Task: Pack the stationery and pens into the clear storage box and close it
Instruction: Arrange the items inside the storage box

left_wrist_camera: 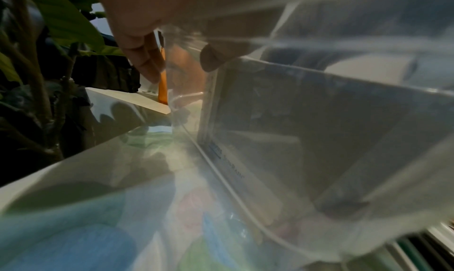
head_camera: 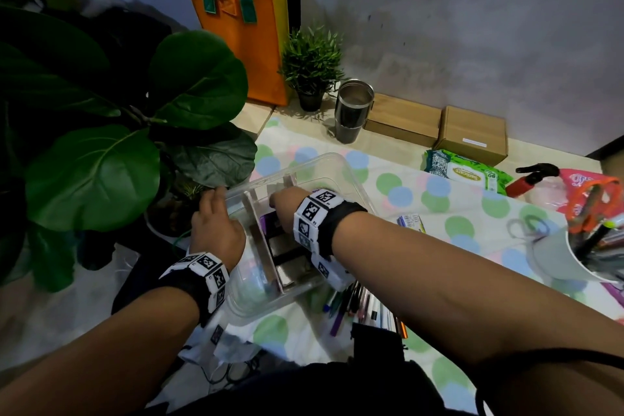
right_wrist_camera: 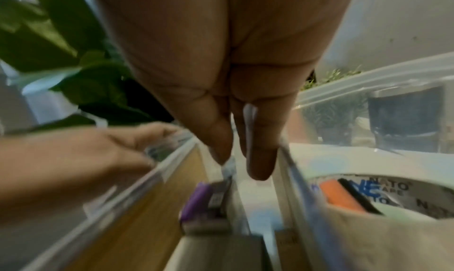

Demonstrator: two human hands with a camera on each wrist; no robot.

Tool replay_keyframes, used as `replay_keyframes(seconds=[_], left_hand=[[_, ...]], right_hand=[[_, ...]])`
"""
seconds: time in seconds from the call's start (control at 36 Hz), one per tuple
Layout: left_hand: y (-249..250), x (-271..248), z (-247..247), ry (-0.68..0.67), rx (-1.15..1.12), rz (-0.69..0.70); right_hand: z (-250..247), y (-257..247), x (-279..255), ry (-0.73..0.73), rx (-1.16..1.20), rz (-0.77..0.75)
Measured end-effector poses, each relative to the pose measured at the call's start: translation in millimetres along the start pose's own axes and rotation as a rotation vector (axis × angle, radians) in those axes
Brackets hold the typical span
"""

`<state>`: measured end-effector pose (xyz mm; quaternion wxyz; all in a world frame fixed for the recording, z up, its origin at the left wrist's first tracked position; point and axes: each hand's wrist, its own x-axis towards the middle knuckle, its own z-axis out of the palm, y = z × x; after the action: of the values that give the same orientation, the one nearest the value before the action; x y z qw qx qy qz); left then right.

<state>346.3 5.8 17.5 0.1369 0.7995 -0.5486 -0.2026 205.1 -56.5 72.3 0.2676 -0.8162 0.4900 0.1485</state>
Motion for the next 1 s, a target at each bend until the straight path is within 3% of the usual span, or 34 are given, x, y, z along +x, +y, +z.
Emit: replay_keyframes(seconds=[0.08,0.19,0.31,0.42,0.56,0.81,1.0], left_hand=[[0.7,0.1,0.2,0.006,0.013,-0.005],[0.7,-0.1,1.3,0.009,0.027,-0.012],[1.5,0.4,1.4,0.012,0.042,-0.017],[1.9,2.0,1.4,0.002,0.075,-0.013],[-0.1,2.0,2.9,0.004,0.096,-0.010],[-1.4,3.5,3.5,0.013,0.094,-0.010],[-3.5,4.5,4.3,0.027,0.086,0.017]], right_hand=[[-14.7,12.0,-7.4,0.032,0.084,0.009],[-33.0,50.2,-27.8,0.301,0.308,0.046],[-30.0,109.9,-40.0,0.399,0.415,0.281],[0.6,171.3,-56.4,0.333,0.427,0.537],[49.8,203.6,-72.4,0.185,0.401,0.708],[83.3,196.0,-70.8,0.113,0.360,0.741],[68.4,199.2,-75.6,0.131,0.420,0.766]])
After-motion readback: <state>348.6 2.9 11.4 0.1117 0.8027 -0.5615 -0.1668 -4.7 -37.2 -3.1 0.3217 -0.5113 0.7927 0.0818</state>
